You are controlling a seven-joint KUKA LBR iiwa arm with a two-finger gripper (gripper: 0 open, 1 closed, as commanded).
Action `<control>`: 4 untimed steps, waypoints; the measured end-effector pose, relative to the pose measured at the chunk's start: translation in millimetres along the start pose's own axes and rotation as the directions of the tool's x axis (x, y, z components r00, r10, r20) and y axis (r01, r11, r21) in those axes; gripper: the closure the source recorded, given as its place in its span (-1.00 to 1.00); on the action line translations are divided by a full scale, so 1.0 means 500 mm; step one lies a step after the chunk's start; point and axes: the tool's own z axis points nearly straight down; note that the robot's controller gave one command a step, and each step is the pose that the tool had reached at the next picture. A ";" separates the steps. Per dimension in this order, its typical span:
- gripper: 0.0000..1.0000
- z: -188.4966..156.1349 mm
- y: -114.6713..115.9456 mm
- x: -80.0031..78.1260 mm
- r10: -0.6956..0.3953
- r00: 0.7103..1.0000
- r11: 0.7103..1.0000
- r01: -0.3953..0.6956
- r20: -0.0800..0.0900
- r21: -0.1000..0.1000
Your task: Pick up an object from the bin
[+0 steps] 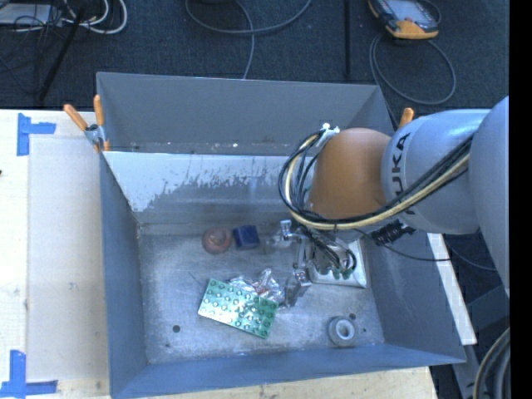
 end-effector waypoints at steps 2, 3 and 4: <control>1.00 0.006 0.073 0.099 -0.165 0.986 0.986 0.165 0.011 0.002; 1.00 -0.265 0.081 0.091 -0.238 0.971 0.971 0.238 0.018 0.006; -1.00 -0.256 0.080 0.093 -0.237 0.971 0.971 0.237 0.010 0.004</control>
Offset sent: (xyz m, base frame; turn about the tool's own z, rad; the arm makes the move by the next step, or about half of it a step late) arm -0.0543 0.0289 -0.0030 -0.1682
